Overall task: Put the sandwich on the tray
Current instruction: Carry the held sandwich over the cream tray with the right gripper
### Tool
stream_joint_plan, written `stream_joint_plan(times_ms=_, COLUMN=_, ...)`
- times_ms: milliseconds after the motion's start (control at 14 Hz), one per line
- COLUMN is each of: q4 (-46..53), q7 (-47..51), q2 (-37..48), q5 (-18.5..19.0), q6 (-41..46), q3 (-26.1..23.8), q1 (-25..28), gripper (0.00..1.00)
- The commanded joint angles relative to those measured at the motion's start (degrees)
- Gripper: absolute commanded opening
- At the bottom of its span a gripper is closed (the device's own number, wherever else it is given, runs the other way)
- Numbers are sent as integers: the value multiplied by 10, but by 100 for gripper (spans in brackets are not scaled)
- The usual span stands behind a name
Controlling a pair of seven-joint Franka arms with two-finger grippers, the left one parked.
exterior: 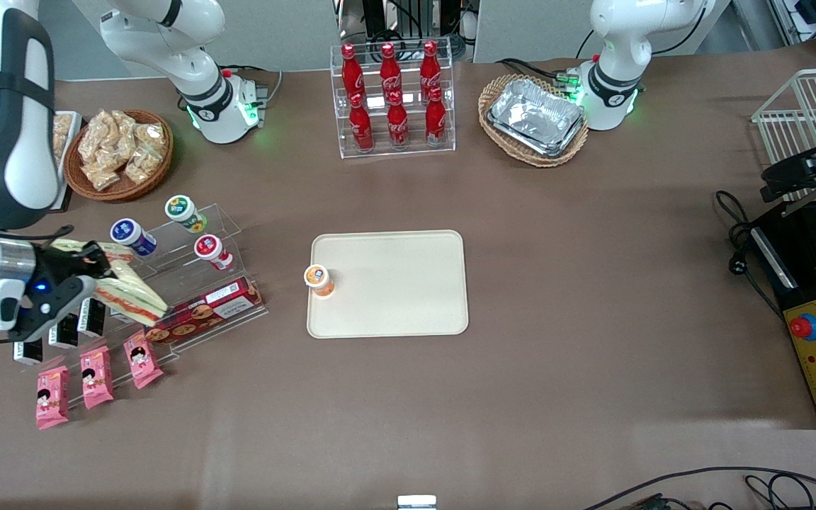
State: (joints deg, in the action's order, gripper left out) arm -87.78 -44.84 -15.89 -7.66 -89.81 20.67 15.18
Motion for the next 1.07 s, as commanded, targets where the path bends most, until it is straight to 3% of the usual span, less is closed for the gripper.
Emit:
stream_joint_plan(times_ms=0, q4=-5, q7=30, q2=2, q5=-14, q6=1, q3=2, q1=58, gripper=0)
stream_joint_plan(times_ms=286, q4=-4, q7=32, q2=-6, q5=-53, q6=-25, q3=2, q1=115, gripper=0)
stream_joint_plan(times_ms=571, q4=2, q7=33, q2=-27, q5=-55, q6=-53, q3=3, q1=200, gripper=0)
stream_joint_plan(times_ms=1000, q4=2, q7=59, q2=-56, q5=-85, q6=-136, q3=3, q1=279, gripper=0)
